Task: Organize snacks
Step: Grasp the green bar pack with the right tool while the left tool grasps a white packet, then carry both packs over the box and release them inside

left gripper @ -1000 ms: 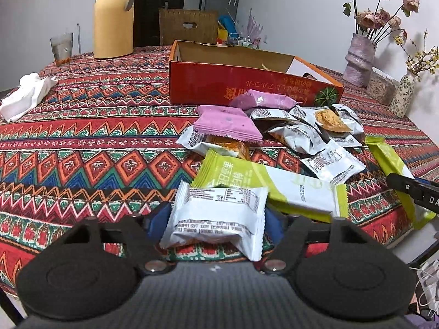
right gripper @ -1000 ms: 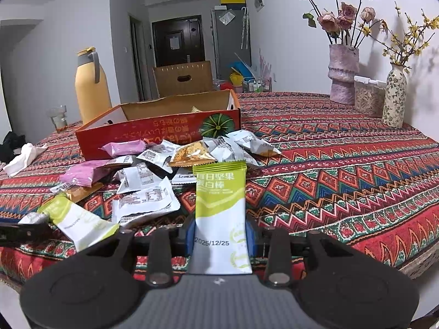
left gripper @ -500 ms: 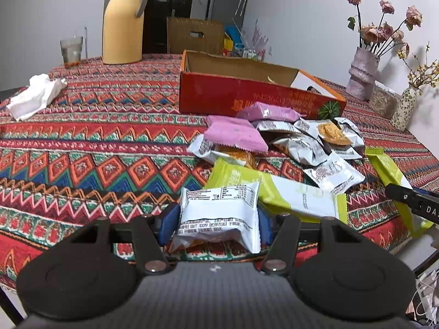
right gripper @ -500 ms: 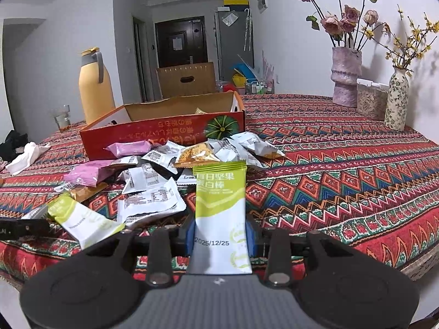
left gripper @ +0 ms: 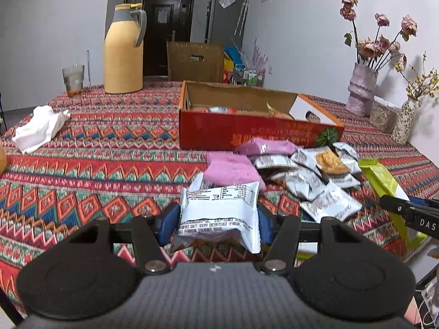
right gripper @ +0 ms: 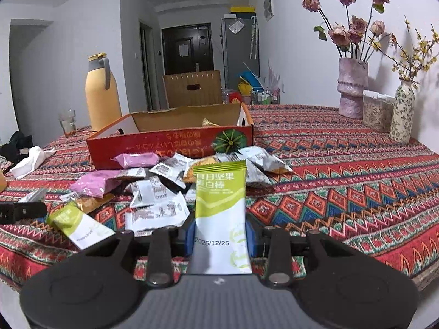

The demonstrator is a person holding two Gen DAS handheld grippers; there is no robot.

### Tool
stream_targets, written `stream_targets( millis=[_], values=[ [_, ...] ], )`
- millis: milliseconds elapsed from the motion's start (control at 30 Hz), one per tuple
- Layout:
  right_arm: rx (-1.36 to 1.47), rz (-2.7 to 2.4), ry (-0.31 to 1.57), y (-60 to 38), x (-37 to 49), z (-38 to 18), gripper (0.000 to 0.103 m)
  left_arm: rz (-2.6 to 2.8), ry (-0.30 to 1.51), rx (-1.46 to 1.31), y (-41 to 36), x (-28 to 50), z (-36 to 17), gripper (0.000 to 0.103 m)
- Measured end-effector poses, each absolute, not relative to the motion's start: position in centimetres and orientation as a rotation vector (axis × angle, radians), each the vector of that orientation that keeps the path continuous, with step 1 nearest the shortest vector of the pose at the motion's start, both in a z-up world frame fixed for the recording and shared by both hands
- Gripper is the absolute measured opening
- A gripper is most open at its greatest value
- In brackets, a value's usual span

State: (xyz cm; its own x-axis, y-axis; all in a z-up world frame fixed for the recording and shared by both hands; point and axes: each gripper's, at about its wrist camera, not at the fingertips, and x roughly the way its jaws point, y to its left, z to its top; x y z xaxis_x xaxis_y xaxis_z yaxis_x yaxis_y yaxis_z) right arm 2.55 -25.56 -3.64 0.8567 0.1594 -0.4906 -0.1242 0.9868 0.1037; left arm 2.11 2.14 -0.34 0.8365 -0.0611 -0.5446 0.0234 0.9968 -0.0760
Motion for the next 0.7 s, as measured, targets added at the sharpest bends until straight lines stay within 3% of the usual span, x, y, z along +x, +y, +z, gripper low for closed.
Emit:
stream_targets(
  millis=[700],
  values=[
    [0.053,0.167,0.444,-24.4,9.8,-0.4,0.035,-0.026,0.469,-0.049,1.2,9.6,4.4,0.059]
  ],
)
